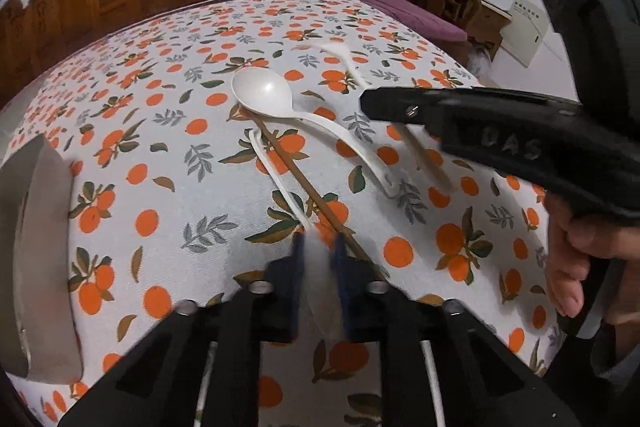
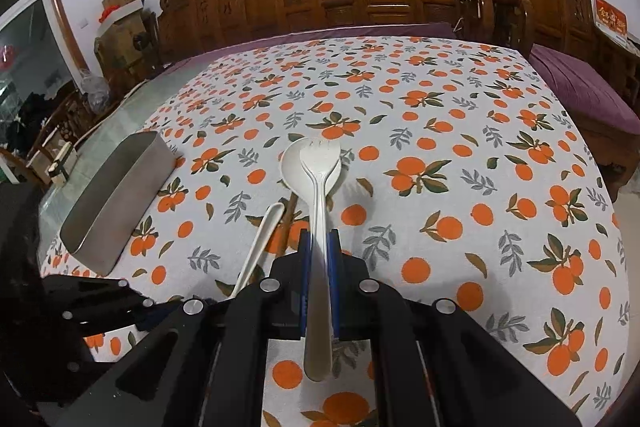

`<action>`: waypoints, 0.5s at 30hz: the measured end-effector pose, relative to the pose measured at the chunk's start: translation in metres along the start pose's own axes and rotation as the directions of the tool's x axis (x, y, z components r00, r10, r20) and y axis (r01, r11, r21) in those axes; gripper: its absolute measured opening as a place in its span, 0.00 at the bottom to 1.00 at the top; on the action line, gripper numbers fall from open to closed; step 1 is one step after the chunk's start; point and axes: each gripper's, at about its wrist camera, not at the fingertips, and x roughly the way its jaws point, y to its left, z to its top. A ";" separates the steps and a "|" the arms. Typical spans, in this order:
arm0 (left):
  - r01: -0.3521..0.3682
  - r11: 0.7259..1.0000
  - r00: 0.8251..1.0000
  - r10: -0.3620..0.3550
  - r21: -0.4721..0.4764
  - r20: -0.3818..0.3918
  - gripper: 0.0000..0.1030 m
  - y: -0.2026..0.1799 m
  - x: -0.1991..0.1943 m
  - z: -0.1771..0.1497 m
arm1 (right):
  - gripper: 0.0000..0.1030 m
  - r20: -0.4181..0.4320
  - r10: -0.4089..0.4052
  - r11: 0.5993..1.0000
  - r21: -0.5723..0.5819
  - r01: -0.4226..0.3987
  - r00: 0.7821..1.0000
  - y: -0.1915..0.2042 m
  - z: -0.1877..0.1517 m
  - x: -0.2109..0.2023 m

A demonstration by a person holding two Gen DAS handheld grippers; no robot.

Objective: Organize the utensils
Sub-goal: 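Grasp the white plastic fork with the right gripper while the left grasps the white plastic spoon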

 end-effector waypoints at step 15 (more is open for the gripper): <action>-0.050 0.999 0.998 0.049 0.006 0.038 0.02 0.015 -0.047 -0.008 | 0.09 -0.023 0.012 1.000 -0.015 -0.013 1.000 0.024 -0.015 0.001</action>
